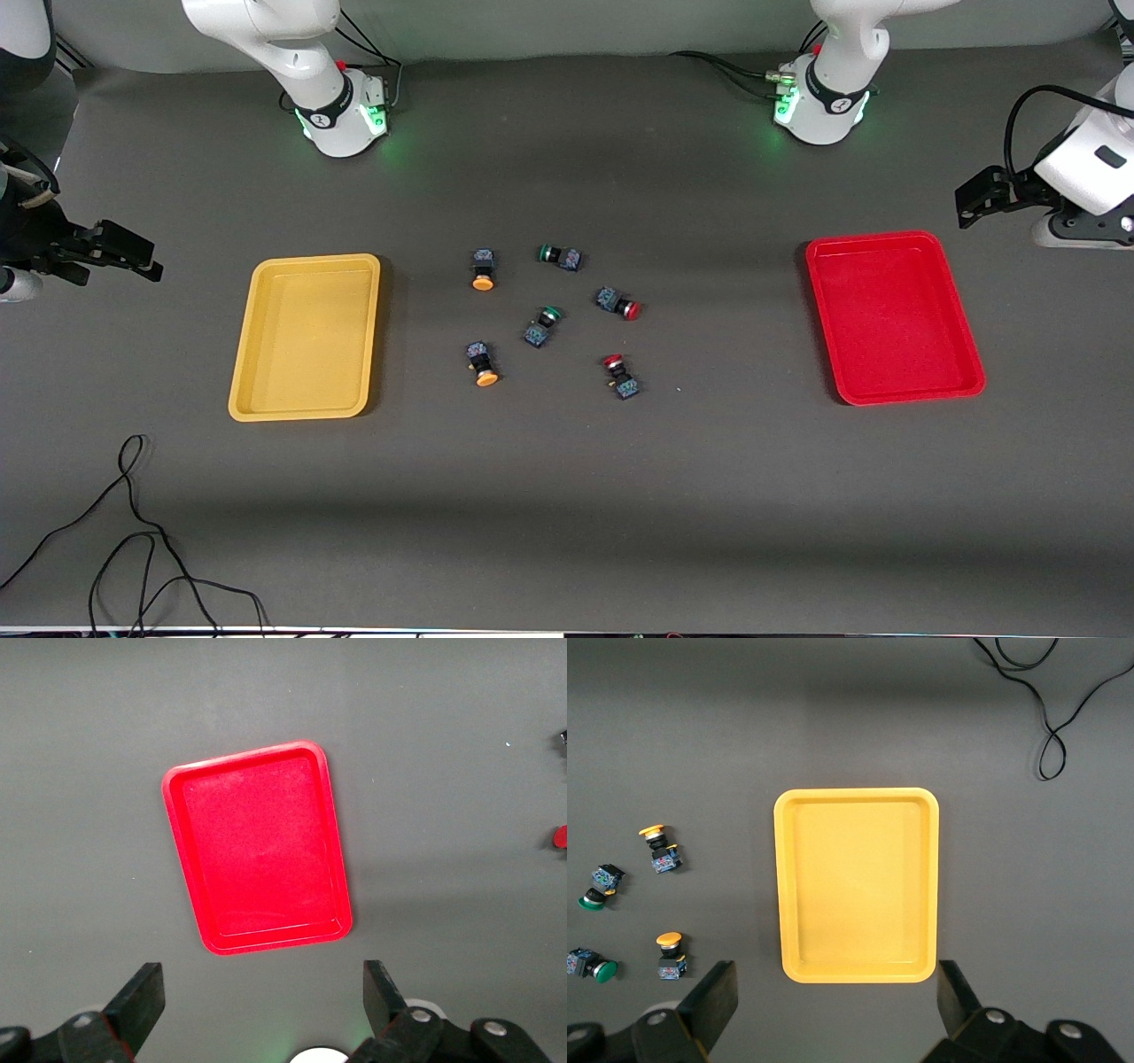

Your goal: Place red and yellow buttons in trays

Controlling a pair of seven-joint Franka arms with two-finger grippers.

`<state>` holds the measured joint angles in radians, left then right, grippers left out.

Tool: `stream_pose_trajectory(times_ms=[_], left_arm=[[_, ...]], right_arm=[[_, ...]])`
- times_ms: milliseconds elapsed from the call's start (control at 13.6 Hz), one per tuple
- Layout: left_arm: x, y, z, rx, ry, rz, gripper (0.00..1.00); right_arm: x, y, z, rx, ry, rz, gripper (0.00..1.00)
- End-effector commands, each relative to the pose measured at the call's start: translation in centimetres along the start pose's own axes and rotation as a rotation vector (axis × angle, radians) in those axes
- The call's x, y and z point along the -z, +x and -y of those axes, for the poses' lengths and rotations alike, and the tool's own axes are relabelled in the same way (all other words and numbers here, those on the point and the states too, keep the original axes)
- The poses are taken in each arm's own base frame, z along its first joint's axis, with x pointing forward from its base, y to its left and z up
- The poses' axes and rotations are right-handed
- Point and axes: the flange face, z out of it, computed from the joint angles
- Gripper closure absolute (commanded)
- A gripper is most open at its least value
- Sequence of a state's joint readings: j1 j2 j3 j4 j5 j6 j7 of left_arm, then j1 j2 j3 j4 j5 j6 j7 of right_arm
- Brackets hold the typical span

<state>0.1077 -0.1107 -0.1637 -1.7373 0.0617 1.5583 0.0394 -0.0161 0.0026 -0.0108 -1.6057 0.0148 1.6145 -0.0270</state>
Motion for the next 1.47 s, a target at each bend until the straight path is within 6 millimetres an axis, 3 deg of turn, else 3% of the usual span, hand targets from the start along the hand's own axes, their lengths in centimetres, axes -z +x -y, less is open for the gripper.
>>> stream_pose_trajectory(times_ms=[0, 440, 660, 880, 1246, 1393], left_arm=[[0.4, -0.1, -0.1, 0.012, 0.005, 0.007, 0.0], [-0.1, -0.3, -0.2, 0.011, 0.008, 0.017, 0.0], [-2.7, -0.2, -0.7, 0.004, 0.008, 0.04, 0.0], [-7.9, -1.4, -2.5, 0.012, 0.011, 0.042, 0.0], [-17.4, -2.4, -4.4, 0.033, 0.007, 0.049, 0.0], [-20.6, -1.9, -10.5, 0.076, 0.013, 0.053, 0.0]], right_arm=[[0.2, -0.2, -0.3, 0.021, -0.021, -0.004, 0.0], [0.0, 0.2, -0.1, 0.022, -0.021, -0.001, 0.0], [-0.3, 0.1, 0.3, 0.027, -0.019, 0.004, 0.0], [-1.8, -1.2, 3.5, -0.011, 0.002, 0.039, 0.0], [-6.7, -6.3, 19.7, -0.152, 0.004, 0.044, 0.0], [-9.7, -9.5, 26.8, -0.222, 0.008, 0.029, 0.0]])
